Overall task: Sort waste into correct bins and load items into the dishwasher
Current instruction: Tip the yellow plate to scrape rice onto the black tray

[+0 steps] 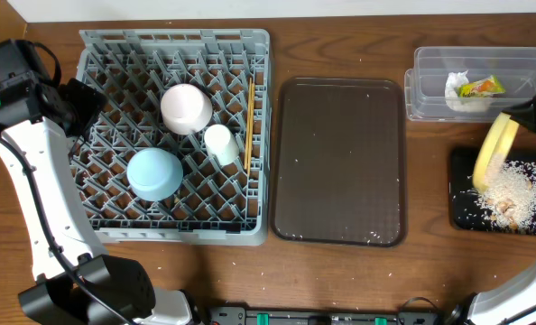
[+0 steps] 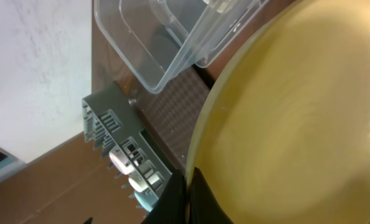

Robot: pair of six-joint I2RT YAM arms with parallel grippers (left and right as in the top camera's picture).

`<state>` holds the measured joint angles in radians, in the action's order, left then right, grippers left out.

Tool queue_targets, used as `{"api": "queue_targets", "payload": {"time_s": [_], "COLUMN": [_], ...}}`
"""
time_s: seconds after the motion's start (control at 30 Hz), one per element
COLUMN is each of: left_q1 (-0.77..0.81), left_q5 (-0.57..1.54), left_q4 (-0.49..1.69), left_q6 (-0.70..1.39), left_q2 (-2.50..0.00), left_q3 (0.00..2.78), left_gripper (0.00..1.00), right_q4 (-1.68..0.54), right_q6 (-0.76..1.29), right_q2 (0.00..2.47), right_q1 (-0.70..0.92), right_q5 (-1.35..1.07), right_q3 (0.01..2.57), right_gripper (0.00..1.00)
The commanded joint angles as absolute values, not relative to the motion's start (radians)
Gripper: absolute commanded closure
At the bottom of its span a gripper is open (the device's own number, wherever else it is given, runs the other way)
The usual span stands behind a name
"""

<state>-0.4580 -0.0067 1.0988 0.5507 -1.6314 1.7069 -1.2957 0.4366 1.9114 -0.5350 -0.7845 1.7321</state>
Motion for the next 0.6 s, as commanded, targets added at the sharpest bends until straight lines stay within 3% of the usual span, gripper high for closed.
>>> {"api": "queue_targets", "payload": {"time_s": [0.0,0.43,0.57], "left_q1": [-0.459,-0.459,-0.459], "left_q5": [-0.012,-0.012,-0.012], "left_q4": [1.103,1.103,1.103], "left_q6": [0.559,0.559,0.559], "left_q2": [-1.633,-1.633,-1.633], "left_q3": [1.706,1.706,1.706], "left_gripper": [0.06,0.06,0.06], "right_q4": [-1.334,-1.327,-1.374], "right_q6": [0.429,0.412,0.303], "right_q2": [1.898,1.897,1.894], "right_q1": [-0.547,-0.544,-0.553], "right_q5": [-0.820,-0.797,-1.000], "right_q3": [1.729,1.729,1.729], "right_gripper": [0.99,0.99,0.99]}}
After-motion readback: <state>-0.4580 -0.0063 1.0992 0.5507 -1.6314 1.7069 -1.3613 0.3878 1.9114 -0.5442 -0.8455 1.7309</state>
